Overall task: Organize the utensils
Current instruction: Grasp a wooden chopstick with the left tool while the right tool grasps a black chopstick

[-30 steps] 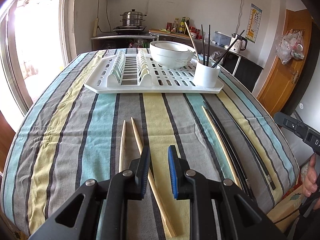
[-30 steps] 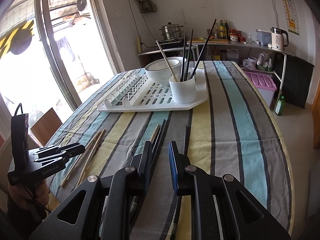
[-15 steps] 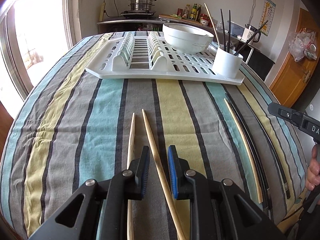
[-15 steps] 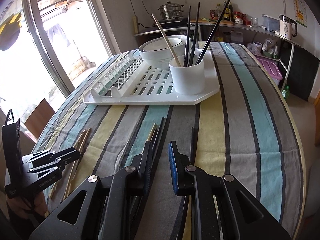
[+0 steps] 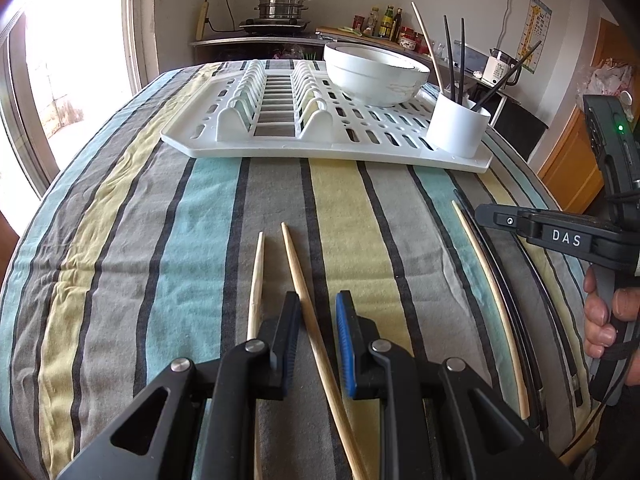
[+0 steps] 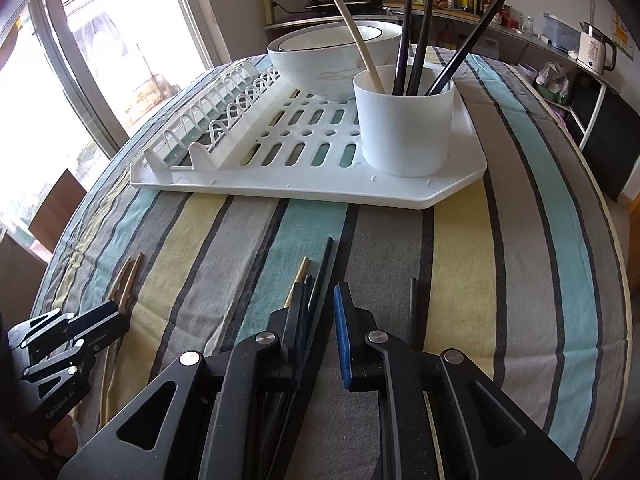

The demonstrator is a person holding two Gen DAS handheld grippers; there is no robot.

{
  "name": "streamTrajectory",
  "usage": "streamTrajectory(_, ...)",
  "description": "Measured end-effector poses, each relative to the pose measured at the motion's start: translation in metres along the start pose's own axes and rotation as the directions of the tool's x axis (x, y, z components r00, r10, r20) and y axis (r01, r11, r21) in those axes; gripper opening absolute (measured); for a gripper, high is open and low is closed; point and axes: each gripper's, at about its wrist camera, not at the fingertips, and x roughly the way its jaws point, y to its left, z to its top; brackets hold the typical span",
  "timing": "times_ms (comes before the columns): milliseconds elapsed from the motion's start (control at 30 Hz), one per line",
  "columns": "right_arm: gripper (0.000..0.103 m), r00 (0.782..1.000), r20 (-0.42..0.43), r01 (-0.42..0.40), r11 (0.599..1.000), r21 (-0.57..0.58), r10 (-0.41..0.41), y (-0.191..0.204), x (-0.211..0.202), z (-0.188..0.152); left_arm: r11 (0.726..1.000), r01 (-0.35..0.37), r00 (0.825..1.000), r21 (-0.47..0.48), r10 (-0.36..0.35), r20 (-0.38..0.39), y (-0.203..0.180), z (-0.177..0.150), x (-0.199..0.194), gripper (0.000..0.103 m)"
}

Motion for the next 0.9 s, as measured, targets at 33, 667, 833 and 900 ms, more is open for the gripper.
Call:
streamTrajectory(33, 0.014, 1.000, -0.004, 0.007, 1.000, -0.002, -0.007, 0.001, 0.002, 0.000, 1.000, 0.002, 1.000, -0.001, -0.002, 0.001, 0.000, 0.000, 0.000, 0.020)
streamTrajectory(667, 0.008, 0.992, -0.030, 0.118, 0.989, -0.089, -0.121, 0.014, 0.012, 0.009, 0.996, -0.049, 0.999, 0.069, 0.049, -0.008, -0.012, 0.006, 0.007, 0.020)
streamTrajectory(833, 0.005, 0.996, -0.028, 0.087, 0.994, -0.071, -0.089, 0.011, 0.007, 0.006, 0.996, -0.054, 0.998, 0.065, 0.055, -0.009, -0.011, 0.008, 0.009, 0.008)
streamTrajectory(900, 0.005, 0.997, -0.017, 0.079, 0.995, -0.065, -0.080, 0.010, 0.003, 0.005, 0.997, -0.047, 0.999, 0.063, 0.048, -0.010, -0.010, 0.009, 0.009, 0.008)
